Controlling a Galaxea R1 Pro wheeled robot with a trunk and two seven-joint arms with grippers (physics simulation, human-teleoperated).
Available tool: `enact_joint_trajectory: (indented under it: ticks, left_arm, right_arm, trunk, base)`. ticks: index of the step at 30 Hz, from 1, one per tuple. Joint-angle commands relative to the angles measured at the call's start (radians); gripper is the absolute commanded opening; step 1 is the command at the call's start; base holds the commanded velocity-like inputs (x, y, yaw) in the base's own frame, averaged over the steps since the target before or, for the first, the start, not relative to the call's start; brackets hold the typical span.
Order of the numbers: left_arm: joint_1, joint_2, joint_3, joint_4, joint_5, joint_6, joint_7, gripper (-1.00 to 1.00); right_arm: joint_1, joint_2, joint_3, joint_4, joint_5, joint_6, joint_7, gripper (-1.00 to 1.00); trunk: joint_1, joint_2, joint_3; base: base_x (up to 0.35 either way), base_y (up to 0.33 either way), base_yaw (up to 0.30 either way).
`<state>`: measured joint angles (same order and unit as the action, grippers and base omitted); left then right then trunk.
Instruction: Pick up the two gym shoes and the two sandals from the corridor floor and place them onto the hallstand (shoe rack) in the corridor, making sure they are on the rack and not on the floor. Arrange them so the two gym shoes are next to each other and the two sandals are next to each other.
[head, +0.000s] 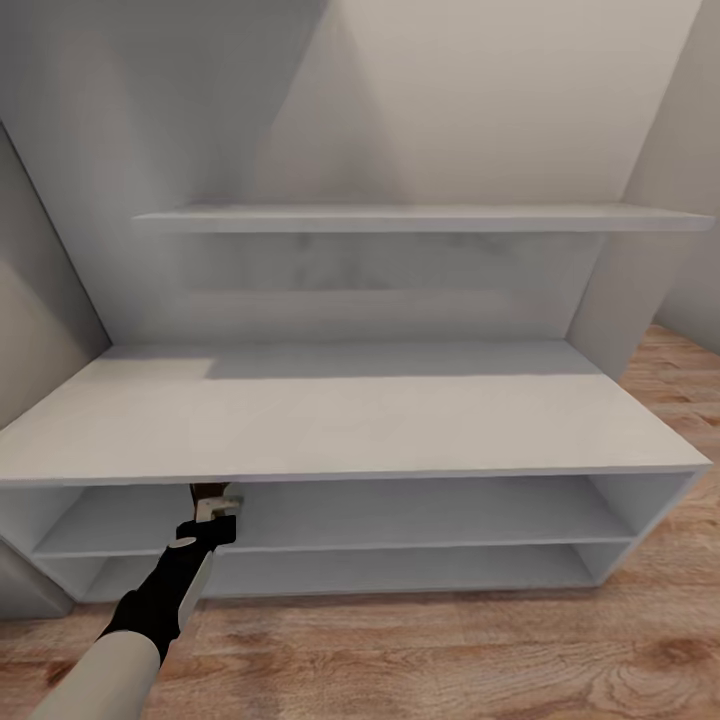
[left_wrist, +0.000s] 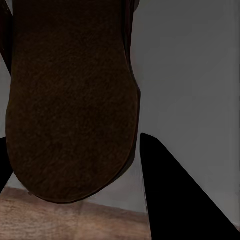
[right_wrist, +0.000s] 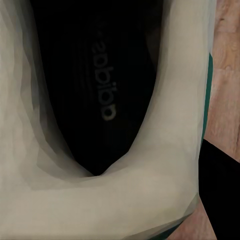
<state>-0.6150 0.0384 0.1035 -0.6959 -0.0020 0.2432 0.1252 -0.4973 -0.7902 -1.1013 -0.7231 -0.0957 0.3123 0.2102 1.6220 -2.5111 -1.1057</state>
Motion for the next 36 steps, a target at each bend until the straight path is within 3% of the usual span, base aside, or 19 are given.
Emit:
enact_joint_trajectory:
  ticks: [1,7,25,26,36]
  left_arm:
    - [0.0,0.0,0.0,-0.002,-0.003,0.007,0.001,-1.0]
    - [0.0,0.0,0.001,-0.002,-0.003,0.007,0.002,-1.0]
    - [0.0,0.001,0.001,-0.002,-0.004,0.007,0.002,-1.0]
    - [0.0,0.001,0.001,-0.002,-0.004,0.007,0.002,1.0]
    - [0.001,0.014,0.003,-0.002,-0.004,0.005,0.002,1.0]
  right_arm:
    - [-0.001,0.0,-0.003,-0.001,-0.01,0.007,0.002,-1.0]
    - [-0.001,0.0,-0.003,-0.001,-0.01,0.007,0.002,-1.0]
    - [-0.001,0.0,-0.003,-0.001,-0.01,0.007,0.002,-1.0]
    - [-0.001,0.0,-0.003,-0.001,-0.01,0.007,0.002,-1.0]
    - [-0.001,0.0,-0.003,-0.001,-0.01,0.007,0.002,-1.0]
  trunk:
    - [0.0,0.0,-0.001]
    - [0.0,0.0,-0.001]
    - [0.0,0.0,-0.001]
    - [0.0,0.0,-0.001]
    - [0.0,0.0,-0.001]
  base:
    - [0.22,0.0,0.0]
    - [0.233,0.0,0.0]
    - [0.01,0.0,0.0]
    - [0.0,0.0,0.0]
    - [0.0,0.0,0.0]
